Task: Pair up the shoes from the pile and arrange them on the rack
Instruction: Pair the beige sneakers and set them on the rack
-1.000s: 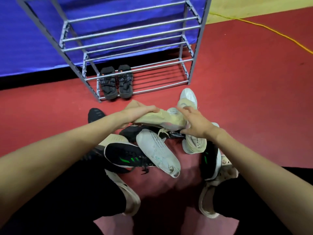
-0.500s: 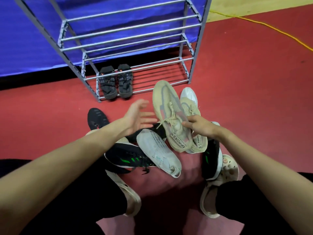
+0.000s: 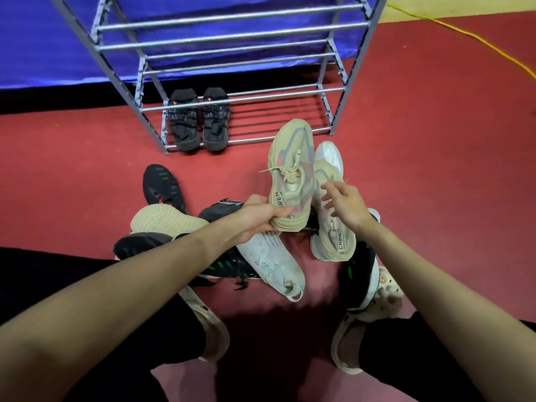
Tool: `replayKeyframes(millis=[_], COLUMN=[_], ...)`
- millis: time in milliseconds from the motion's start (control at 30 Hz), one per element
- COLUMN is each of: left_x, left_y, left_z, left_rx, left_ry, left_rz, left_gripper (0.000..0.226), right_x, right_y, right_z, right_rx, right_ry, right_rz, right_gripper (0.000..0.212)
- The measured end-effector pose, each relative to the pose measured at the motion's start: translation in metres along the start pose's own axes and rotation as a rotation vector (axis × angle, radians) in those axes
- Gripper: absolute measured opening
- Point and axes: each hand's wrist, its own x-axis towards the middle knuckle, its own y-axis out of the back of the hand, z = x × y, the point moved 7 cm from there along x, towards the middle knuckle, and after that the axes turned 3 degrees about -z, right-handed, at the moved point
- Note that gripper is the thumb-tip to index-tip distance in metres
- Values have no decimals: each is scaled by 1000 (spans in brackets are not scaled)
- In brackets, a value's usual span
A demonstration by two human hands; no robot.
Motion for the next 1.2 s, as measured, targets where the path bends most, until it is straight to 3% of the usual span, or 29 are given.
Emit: replayKeyframes(millis=[100,233,333,467,600,733,867,967,1200], left_x=[3,4,5,8,11,15,28,40,93], left_y=[17,31,33,36,38,37,46,53,69], left_z=[-10,-24,-29,-34,-36,-24,-1,22,65], left_rx=[52,69,43,-13,-45,-85,-150,-164,-161], left_ry=[19,27,15,23,33,42,37,14,-32], left_rz=[39,50,52,70,66,38,88,98,132], left_gripper=[38,37,33,35,30,13,23,16,29], right_x=[2,-12,-15,-11,-9,-9,-2,13,93], right_y=[5,-1,-10,-18,-10,11,27,30,17], right_z=[30,58,71,81,76,46,20,4,-15], right_rx=[-437,-757,-838,-811,-785,-683,-587,-581,-611], right_ry=[-144,-303,-290,-276,-209,-54,-2,44,54], right_rz=[90,9,-53,-86,-45,78,142,170,126], right_gripper=[43,79,109,122,119,98,81,80,64])
